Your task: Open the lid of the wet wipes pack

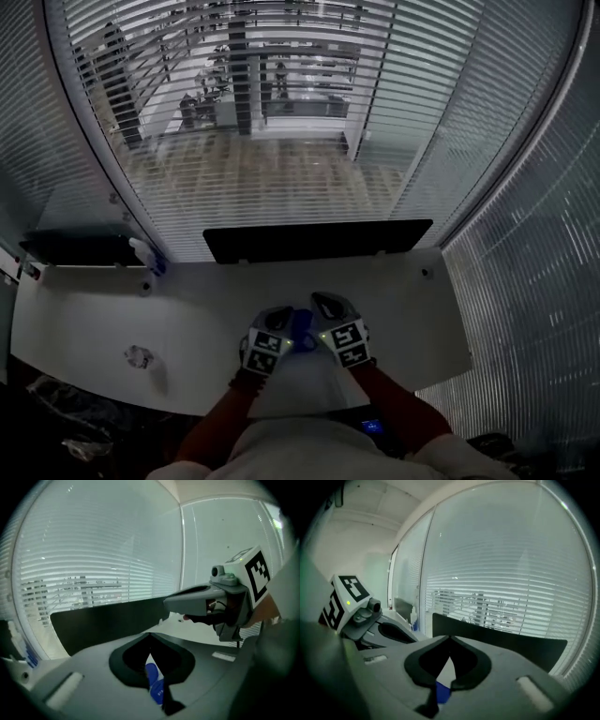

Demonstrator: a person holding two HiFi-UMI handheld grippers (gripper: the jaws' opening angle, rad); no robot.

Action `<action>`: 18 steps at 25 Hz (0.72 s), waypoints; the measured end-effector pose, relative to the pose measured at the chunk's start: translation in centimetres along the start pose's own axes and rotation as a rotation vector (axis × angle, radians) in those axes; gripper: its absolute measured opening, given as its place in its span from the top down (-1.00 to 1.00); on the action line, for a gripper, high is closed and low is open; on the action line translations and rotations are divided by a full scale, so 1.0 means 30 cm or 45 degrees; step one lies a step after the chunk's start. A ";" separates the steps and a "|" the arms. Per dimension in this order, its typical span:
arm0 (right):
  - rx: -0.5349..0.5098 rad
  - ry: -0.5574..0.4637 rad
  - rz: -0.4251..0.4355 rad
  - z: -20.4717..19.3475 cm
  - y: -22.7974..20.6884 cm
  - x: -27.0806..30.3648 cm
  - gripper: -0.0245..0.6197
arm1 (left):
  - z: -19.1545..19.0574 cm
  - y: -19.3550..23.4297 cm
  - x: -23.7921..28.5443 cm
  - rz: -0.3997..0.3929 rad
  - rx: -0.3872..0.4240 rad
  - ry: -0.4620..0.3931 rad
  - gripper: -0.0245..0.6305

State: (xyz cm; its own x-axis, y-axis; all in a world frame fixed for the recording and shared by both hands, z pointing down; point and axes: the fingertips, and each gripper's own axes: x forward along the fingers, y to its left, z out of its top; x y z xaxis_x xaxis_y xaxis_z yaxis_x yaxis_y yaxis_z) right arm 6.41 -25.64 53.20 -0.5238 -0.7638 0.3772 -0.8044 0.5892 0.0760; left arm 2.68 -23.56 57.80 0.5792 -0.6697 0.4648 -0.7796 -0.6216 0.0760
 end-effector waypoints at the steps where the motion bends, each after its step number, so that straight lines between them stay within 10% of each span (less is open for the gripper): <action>1: 0.022 -0.034 -0.006 0.038 0.002 -0.032 0.92 | 0.046 -0.009 -0.026 0.007 -0.009 -0.053 0.92; 18: 0.141 -0.377 -0.044 0.351 0.126 -0.401 0.92 | 0.383 -0.136 -0.381 0.075 -0.001 -0.528 0.92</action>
State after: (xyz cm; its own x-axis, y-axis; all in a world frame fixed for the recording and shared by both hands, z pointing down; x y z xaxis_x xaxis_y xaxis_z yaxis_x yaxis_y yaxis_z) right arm 6.73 -16.99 39.24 -0.5414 -0.8360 0.0894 -0.8403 0.5417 -0.0232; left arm 1.96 -18.03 42.05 0.5801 -0.8112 0.0739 -0.8145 -0.5770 0.0609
